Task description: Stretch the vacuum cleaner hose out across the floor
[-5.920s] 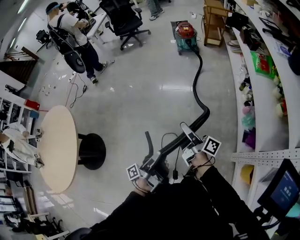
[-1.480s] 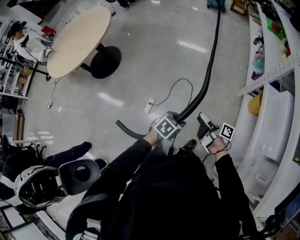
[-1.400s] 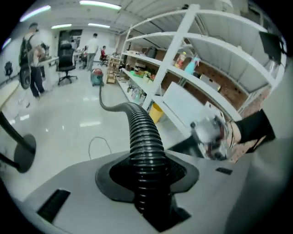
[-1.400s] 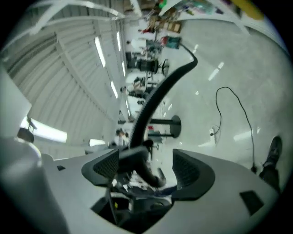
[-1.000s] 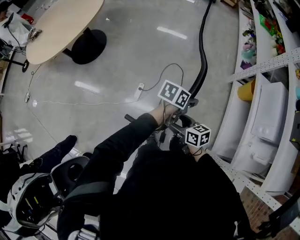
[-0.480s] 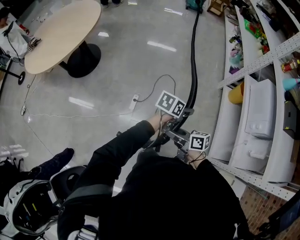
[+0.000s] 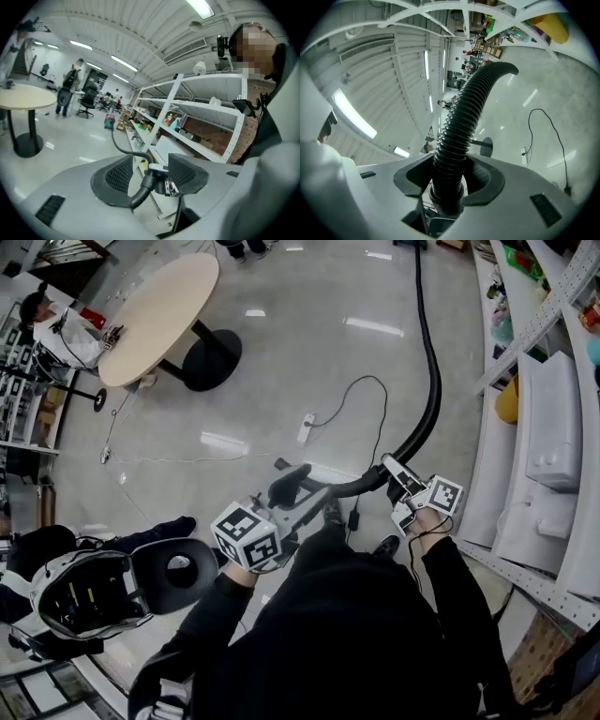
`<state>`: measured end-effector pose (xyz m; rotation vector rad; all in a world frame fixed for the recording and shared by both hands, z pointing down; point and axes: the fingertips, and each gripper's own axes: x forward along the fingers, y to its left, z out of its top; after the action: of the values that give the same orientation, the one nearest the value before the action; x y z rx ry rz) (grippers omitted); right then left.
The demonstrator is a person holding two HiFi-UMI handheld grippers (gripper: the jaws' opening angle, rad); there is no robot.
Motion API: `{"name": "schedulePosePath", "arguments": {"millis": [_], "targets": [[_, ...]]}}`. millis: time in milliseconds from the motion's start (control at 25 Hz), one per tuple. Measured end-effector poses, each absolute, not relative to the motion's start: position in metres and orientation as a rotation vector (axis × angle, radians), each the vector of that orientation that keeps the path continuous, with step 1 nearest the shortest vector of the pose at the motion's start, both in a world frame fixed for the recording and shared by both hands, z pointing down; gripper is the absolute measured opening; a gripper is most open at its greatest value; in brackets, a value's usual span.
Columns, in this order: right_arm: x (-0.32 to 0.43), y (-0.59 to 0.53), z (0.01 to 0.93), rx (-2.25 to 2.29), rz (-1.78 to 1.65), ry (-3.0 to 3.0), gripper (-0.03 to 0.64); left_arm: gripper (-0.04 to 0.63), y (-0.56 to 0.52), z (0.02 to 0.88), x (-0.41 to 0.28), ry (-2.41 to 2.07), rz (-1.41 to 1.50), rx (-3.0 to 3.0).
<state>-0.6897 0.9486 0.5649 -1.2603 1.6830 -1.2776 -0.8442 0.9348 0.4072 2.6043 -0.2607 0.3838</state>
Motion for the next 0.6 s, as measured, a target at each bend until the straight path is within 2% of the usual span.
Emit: {"name": "schedulePosePath", "arguments": {"millis": [80,240,320,440,600], "targets": [[-0.658,0.965,0.568,-1.216,-1.249,1.564,0.193,0.235,0.966,0.424,-0.863,-0.38,0.373,2.534],[-0.619,0.994,0.566,-1.126,-1.189,1.391,0.189,0.236,1.001,0.505,-0.882,-0.535,0.549,2.292],[-0.61,1.006,0.564,-1.12,-1.161,1.376,0.186,0.289,1.002,0.541,-0.875,-0.557,0.588,2.199],[-0.604,1.013,0.551,-1.07,-1.132,1.382,0.186,0.378,0.981,0.571,-0.853,-0.551,0.331,1.939],[-0.613,1.018,0.545,-0.987,-1.141,1.35,0.186,0.393,0.943,0.587,-0.84,-0.511,0.023,1.691]]}}
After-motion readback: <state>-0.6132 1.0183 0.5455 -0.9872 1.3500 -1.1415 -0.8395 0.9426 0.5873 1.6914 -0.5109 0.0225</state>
